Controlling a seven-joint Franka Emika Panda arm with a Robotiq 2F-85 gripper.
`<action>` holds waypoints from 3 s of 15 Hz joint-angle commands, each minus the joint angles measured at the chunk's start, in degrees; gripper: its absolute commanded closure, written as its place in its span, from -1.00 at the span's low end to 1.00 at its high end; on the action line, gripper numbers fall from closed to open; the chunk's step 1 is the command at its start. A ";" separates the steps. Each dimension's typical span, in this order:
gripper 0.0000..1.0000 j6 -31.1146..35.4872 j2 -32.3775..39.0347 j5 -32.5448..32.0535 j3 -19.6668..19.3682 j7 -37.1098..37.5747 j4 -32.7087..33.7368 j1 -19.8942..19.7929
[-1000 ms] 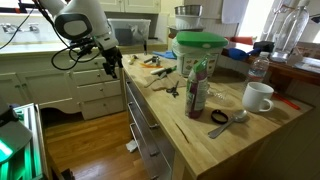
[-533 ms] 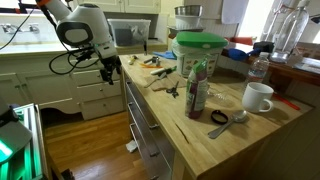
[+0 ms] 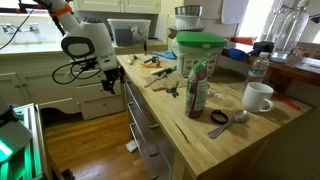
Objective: Open the topmost drawer.
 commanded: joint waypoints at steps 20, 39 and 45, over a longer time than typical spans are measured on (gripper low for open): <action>-0.86 41.05 25.76 -6.04 13.52 4.19 2.63 -9.30; -0.27 58.24 35.39 -18.65 6.69 10.25 5.24 -9.90; -0.11 57.90 37.39 -20.68 6.11 11.22 6.70 -11.02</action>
